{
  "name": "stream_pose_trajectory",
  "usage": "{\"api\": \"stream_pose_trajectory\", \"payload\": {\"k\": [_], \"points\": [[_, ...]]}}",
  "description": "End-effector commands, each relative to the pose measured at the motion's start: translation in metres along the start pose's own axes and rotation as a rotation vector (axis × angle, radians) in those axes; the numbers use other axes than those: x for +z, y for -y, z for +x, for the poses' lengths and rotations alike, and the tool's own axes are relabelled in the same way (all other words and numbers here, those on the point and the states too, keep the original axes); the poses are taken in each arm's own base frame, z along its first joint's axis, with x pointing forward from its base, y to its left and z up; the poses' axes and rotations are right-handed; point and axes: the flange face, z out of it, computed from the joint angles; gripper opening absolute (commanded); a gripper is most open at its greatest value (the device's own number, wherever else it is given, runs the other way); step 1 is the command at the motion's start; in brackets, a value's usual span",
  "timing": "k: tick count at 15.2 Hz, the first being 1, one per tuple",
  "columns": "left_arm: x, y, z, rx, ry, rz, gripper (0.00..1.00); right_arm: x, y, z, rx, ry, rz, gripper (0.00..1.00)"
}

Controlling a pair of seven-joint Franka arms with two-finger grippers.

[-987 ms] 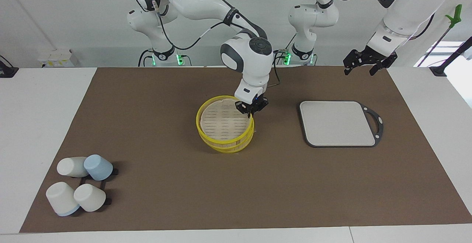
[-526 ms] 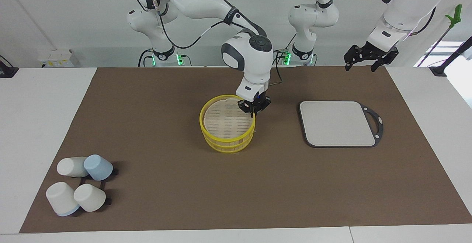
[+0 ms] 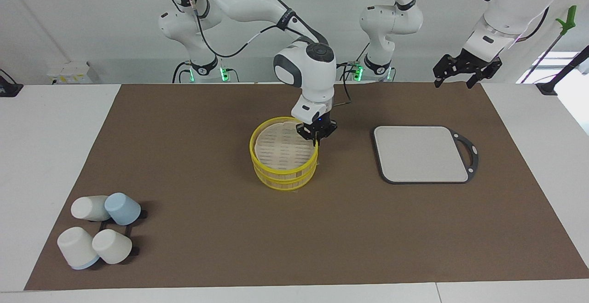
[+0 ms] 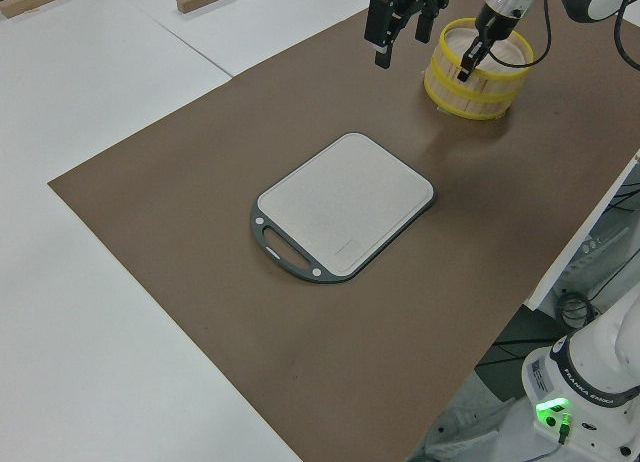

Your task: Place bun in steamer

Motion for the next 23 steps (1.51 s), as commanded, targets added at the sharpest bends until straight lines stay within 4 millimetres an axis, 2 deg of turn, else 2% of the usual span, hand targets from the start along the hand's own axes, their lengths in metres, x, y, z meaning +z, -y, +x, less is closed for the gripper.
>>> {"api": "stream_pose_trajectory", "payload": {"k": [1, 2, 4, 5, 6, 8, 9, 12, 13, 15, 17, 20, 21, 23], "points": [[-0.006, 0.001, -0.002, 0.01, -0.023, 0.004, 1.0, 0.003, -0.008, -0.004, 0.046, 0.013, 0.021, 0.0], [-0.006, 0.001, -0.001, 0.01, -0.024, 0.003, 1.0, 0.003, -0.008, -0.004, 0.056, 0.02, 0.034, 0.04], [-0.005, -0.001, -0.001, 0.012, -0.026, 0.003, 1.0, 0.002, -0.006, -0.004, 0.066, 0.024, 0.047, 0.64], [-0.006, -0.002, -0.001, 0.013, -0.03, 0.003, 1.0, -0.002, -0.005, -0.002, 0.065, 0.017, 0.051, 0.98], [-0.007, -0.002, -0.001, 0.013, -0.034, 0.004, 1.0, -0.007, -0.004, 0.001, 0.065, 0.008, 0.055, 1.0], [-0.006, -0.002, 0.0, 0.015, -0.034, 0.004, 1.0, -0.035, -0.006, 0.016, 0.064, -0.011, 0.048, 1.0], [-0.005, -0.002, 0.0, 0.016, -0.034, 0.004, 1.0, -0.055, -0.014, 0.025, 0.079, -0.021, 0.045, 1.0], [-0.006, -0.003, 0.001, 0.018, -0.04, 0.004, 1.0, -0.13, -0.082, 0.048, 0.141, -0.039, 0.025, 1.0], [-0.005, -0.004, 0.001, 0.021, -0.038, 0.004, 1.0, -0.148, -0.107, 0.051, 0.162, -0.029, 0.003, 1.0], [-0.005, -0.004, 0.0, 0.022, -0.038, 0.004, 1.0, -0.18, -0.169, 0.048, 0.172, 0.03, -0.062, 1.0], [-0.005, -0.004, 0.0, 0.022, -0.037, 0.004, 1.0, -0.204, -0.228, 0.038, 0.134, 0.126, -0.121, 1.0], [-0.004, -0.002, 0.0, 0.018, -0.037, 0.004, 1.0, -0.23, -0.299, 0.016, 0.126, 0.215, -0.158, 1.0], [-0.004, -0.001, 0.0, 0.016, -0.037, 0.004, 1.0, -0.233, -0.313, 0.011, 0.132, 0.217, -0.158, 1.0], [-0.004, -0.001, -0.001, 0.016, -0.035, 0.003, 1.0, -0.235, -0.321, 0.006, 0.114, 0.23, -0.138, 1.0]]}}
